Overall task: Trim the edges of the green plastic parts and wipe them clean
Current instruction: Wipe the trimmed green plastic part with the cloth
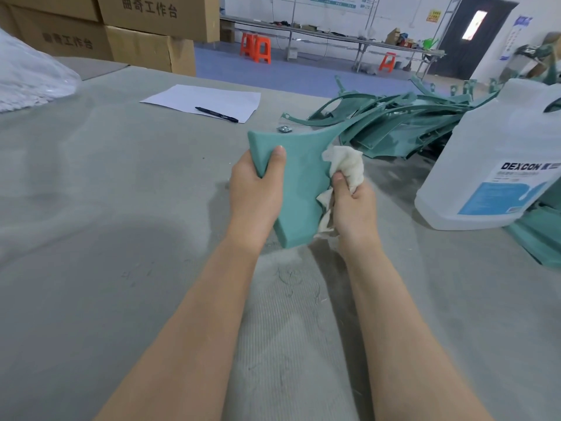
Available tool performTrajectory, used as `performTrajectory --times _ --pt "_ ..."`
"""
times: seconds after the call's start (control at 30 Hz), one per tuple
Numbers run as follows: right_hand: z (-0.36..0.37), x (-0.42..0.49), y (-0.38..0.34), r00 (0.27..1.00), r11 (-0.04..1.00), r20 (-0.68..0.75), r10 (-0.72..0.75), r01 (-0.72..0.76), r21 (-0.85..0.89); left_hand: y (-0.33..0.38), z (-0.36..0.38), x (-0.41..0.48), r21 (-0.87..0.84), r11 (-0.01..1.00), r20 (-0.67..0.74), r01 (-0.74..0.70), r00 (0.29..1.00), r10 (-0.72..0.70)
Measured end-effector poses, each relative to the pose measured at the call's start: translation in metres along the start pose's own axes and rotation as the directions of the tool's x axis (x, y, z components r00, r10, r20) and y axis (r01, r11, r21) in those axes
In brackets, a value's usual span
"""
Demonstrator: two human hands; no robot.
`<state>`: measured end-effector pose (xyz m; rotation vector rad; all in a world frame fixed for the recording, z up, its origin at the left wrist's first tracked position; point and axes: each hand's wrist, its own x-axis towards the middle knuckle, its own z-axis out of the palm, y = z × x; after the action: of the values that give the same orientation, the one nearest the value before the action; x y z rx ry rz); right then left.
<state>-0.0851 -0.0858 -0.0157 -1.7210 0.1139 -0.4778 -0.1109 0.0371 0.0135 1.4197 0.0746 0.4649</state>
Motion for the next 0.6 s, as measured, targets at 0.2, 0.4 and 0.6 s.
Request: performTrajectory --times 0.2,0.4,0.6 --pt "-0.002 0.001 0.003 0.968 0.935 -0.042 0.247 -0.226 0.274 -0.002 0.002 0.001 0.016 1.0 0.02 0.006 1.0 -0.006" --pt "-0.006 0.003 -0.008 0.908 0.702 0.103 0.405 -0.381 0.601 -0.006 -0.004 0.006 -0.138 0.986 -0.042 0.093 0.994 -0.099" --pt "-0.005 -0.006 -0.015 0.948 0.851 0.244 0.204 -0.295 0.434 -0.007 -0.011 0.01 -0.232 0.962 -0.083 0.143 0.983 -0.166"
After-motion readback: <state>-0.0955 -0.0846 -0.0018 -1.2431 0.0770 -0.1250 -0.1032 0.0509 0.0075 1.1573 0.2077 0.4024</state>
